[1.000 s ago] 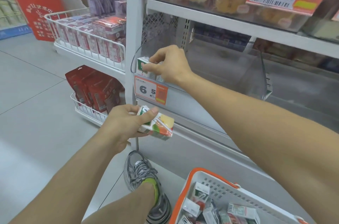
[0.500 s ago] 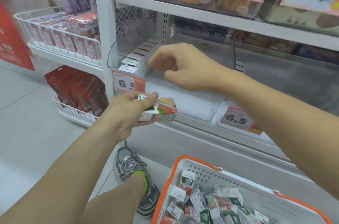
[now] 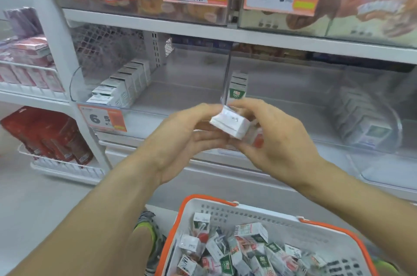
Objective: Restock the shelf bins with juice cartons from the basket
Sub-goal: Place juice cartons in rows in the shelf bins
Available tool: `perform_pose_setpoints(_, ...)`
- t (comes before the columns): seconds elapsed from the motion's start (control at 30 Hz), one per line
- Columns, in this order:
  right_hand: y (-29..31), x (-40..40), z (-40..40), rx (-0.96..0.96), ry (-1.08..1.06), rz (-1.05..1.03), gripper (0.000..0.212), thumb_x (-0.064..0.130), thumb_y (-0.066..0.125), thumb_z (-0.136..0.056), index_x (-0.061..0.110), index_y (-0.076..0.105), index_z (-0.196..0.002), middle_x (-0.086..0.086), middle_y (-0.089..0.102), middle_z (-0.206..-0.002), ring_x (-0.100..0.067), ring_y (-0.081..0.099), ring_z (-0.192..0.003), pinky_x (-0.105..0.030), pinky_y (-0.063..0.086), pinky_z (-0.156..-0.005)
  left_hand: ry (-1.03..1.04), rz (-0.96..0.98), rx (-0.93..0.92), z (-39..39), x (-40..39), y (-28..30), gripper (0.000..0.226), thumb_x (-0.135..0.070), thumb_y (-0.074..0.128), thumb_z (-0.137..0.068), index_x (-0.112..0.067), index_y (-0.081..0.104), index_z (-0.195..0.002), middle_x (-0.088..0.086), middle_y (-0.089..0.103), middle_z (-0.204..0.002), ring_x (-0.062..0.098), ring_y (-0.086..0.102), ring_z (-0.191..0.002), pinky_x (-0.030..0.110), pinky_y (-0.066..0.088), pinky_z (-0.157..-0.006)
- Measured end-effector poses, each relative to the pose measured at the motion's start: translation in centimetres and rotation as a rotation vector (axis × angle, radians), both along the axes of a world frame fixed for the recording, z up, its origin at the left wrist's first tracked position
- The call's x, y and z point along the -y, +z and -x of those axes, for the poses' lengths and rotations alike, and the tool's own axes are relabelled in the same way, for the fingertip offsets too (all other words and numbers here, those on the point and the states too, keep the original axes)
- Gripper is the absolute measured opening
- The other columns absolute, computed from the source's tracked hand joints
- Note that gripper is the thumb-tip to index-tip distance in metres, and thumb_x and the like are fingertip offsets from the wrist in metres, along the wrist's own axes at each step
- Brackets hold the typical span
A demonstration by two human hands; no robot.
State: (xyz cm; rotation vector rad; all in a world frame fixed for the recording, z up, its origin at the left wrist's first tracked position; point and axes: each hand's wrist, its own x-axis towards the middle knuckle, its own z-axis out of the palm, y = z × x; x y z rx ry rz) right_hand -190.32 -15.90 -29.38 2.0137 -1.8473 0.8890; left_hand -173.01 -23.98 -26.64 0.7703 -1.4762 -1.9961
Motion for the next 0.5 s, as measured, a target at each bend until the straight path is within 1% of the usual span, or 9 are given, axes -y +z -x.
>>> perform_pose_setpoints(0.03, 0.4, -0.3, 0.8, 0.151, -0.004, -0.011, 0.050, 0.034, 0.082, -0.080, 0.025, 0.057, -0.122, 0.012, 0.069, -0.110, -0.012, 0.066, -0.095, -0.035, 0.057, -0.078, 0.032, 0.114, 0.053, 0.5, 0.0, -0.1, 0.022, -0.030, 0.068, -0.081, -0.015, 0.077, -0.095, 0.007, 0.075, -0.100, 0.021, 0.071, -0.094, 0.037, 0.056, -0.089)
perform_pose_setpoints(0.1, 1.2, -0.3, 2.6, 0.484, -0.013, -0.053, 0.044, 0.032, 0.085, -0.078, 0.026, 0.060, -0.115, 0.014, 0.071, -0.106, -0.005, 0.068, -0.093, -0.029, 0.057, -0.082, 0.212, 0.490, 0.270, 1.5, 0.5, -1.0, 0.029, -0.038, 0.069, -0.081, -0.022, 0.072, -0.106, -0.003, 0.072, -0.103, 0.012, 0.067, -0.098, 0.030, 0.052, -0.091)
perform_pose_setpoints(0.17, 1.9, 0.7, 4.6, 0.622, -0.049, -0.077, 0.045, 0.036, 0.086, -0.075, 0.028, 0.061, -0.111, 0.011, 0.069, -0.109, -0.003, 0.066, -0.098, -0.026, 0.054, -0.087, 0.338, 0.849, 0.448, 2.4, 1.0, -2.0, 0.039, -0.032, 0.071, -0.085, -0.027, 0.061, -0.122, -0.010, 0.060, -0.117, 0.006, 0.057, -0.109, 0.023, 0.045, -0.095)
perform_pose_setpoints(0.2, 2.1, 1.5, 5.6, 0.629, -0.082, -0.096, 0.046, 0.038, 0.086, -0.073, 0.027, 0.062, -0.111, 0.007, 0.068, -0.111, -0.001, 0.064, -0.098, -0.020, 0.052, -0.087, 0.338, 0.939, 0.484, 2.9, 1.4, -2.6, 0.048, -0.030, 0.072, -0.084, -0.027, 0.055, -0.130, -0.009, 0.053, -0.125, 0.008, 0.052, -0.117, 0.023, 0.041, -0.100)
perform_pose_setpoints(0.27, 2.2, 4.1, 7.2, 0.681, -0.134, -0.161, 0.049, 0.030, 0.090, -0.070, 0.020, 0.065, -0.111, 0.002, 0.069, -0.108, -0.004, 0.065, -0.091, -0.014, 0.051, -0.082, 0.297, 1.011, 0.531, 3.9, 2.1, -3.8, 0.064, -0.030, 0.076, -0.082, -0.023, 0.046, -0.138, -0.006, 0.046, -0.133, 0.012, 0.044, -0.126, 0.023, 0.035, -0.104)
perform_pose_setpoints(0.3, 2.0, 5.6, 7.8, 0.717, -0.149, -0.207, 0.052, 0.025, 0.091, -0.068, 0.015, 0.066, -0.113, 0.001, 0.071, -0.106, -0.007, 0.066, -0.090, -0.019, 0.054, -0.083, 0.286, 1.023, 0.553, 4.4, 2.3, -4.4, 0.070, -0.032, 0.079, -0.080, -0.022, 0.043, -0.139, -0.005, 0.045, -0.134, 0.014, 0.044, -0.128, 0.023, 0.034, -0.105)
perform_pose_setpoints(0.37, 1.1, 8.5, 8.6, 0.730, -0.178, -0.291, 0.055, 0.022, 0.091, -0.068, 0.011, 0.065, -0.116, 0.001, 0.071, -0.103, -0.013, 0.068, -0.092, -0.034, 0.058, -0.086, 0.292, 1.032, 0.573, 5.4, 2.5, -5.2, 0.078, -0.035, 0.084, -0.075, -0.020, 0.041, -0.138, -0.004, 0.048, -0.135, 0.016, 0.046, -0.127, 0.030, 0.040, -0.107)
perform_pose_setpoints(0.4, 0.5, 9.8, 8.7, 0.698, -0.180, -0.317, 0.053, 0.023, 0.090, -0.069, 0.012, 0.065, -0.116, 0.002, 0.071, -0.101, -0.014, 0.068, -0.092, -0.035, 0.059, -0.083, 0.309, 1.032, 0.571, 5.7, 2.6, -5.5, 0.081, -0.036, 0.085, -0.073, -0.019, 0.040, -0.138, -0.003, 0.050, -0.135, 0.016, 0.048, -0.125, 0.034, 0.042, -0.106)
perform_pose_setpoints(0.5, -1.2, 12.4, 8.8, 0.516, -0.200, -0.328, 0.050, 0.027, 0.086, -0.073, 0.017, 0.067, -0.117, 0.000, 0.071, -0.106, -0.018, 0.068, -0.098, -0.025, 0.052, -0.078, 0.362, 1.036, 0.525, 6.0, 2.6, -5.7, 0.078, -0.036, 0.088, -0.070, -0.021, 0.043, -0.132, -0.007, 0.055, -0.127, 0.012, 0.052, -0.117, 0.026, 0.043, -0.098)
